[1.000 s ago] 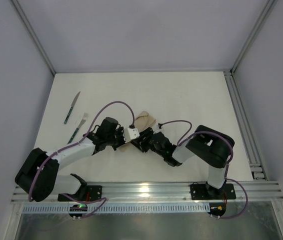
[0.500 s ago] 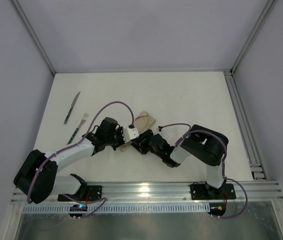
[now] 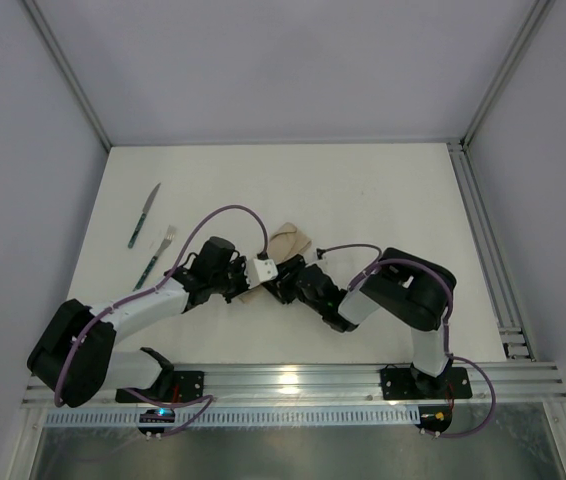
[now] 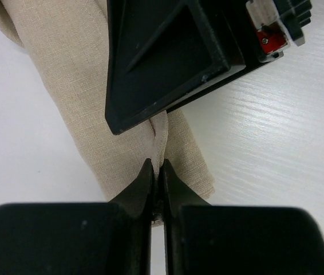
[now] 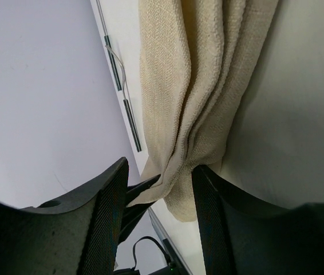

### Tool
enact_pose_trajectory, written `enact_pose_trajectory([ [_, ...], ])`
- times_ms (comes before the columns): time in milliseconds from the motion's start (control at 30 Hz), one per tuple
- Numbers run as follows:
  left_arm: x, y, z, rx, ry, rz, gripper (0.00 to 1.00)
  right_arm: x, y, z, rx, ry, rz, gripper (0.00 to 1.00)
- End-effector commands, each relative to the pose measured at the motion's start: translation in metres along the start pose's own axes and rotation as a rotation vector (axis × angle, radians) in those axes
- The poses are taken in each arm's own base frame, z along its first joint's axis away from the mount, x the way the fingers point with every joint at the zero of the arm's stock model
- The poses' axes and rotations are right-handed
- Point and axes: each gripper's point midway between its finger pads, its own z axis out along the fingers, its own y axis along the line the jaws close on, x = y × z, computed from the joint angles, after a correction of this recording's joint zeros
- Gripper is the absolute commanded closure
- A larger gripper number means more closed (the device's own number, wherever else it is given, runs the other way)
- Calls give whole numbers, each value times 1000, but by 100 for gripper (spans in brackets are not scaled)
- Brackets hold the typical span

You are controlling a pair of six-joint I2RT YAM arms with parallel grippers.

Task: Fold the napkin into a case and place the utensils inside
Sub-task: Stuff the top corner of the smaller-rectangle-folded napkin into the folded napkin.

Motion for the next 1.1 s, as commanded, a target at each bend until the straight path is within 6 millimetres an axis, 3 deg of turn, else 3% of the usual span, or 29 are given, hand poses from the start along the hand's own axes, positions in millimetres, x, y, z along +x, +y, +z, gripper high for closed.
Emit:
enact_pose_trajectory([
  [0,-7,-3,-1,12,-37,26,100,-11,14,11,-42,-62,-10,48],
  [200,-6,-4,-1,18,-34,38,99,-15,11,18,-28,-82,-28,51],
  [300,-4,-7,-1,33,-33,44,99,-17,5,19,-17,-89,-31,60],
  [333,-3,-8,-1,39,-30,45,99,-18,5,19,-22,-91,-30,67],
  [500,1,-11,-1,55,-15,47,97,-19,4,20,-30,-91,-43,79],
  [567,-1,-13,-2,65,-21,51,94,-19,5,20,-33,-91,-49,83],
  [767,-14,-38,-17,227,-43,55,61,-19,8,21,-54,-82,-56,93],
  [800,-28,-40,-23,264,-79,61,55,-18,9,21,-57,-76,-57,93],
  [900,-39,-54,-41,365,-96,28,51,-18,8,21,-57,-73,-66,94],
  [933,-51,-48,-48,364,-123,31,50,-18,9,21,-61,-70,-66,94],
  [1067,-67,-22,-64,315,-173,-72,52,-16,12,22,-74,-59,-73,94],
])
